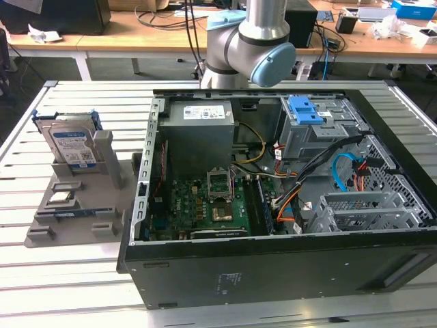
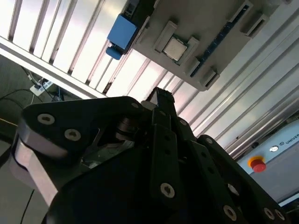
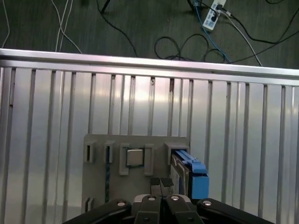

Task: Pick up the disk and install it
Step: 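Pick up the disk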

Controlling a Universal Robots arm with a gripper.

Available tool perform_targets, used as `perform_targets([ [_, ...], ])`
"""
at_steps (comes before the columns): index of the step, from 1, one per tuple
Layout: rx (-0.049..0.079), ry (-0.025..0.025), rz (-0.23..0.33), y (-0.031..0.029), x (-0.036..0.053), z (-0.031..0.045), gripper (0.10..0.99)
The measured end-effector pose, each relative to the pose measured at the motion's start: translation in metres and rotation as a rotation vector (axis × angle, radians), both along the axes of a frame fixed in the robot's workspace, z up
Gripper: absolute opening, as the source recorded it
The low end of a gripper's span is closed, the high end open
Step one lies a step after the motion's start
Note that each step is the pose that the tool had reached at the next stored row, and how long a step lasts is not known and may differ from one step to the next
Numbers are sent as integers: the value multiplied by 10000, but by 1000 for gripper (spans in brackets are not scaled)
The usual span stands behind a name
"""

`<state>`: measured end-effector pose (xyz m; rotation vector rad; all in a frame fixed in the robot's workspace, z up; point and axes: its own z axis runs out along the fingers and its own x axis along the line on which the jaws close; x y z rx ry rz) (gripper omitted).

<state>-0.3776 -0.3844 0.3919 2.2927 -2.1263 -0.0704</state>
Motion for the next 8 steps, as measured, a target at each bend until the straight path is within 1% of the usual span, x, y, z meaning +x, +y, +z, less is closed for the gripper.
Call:
perform_targets([
  [2,0,0,375,0,0,0,106],
  [7,0,1,955,0,0,1,106],
  [8,1,1,979,0,0,0,106],
])
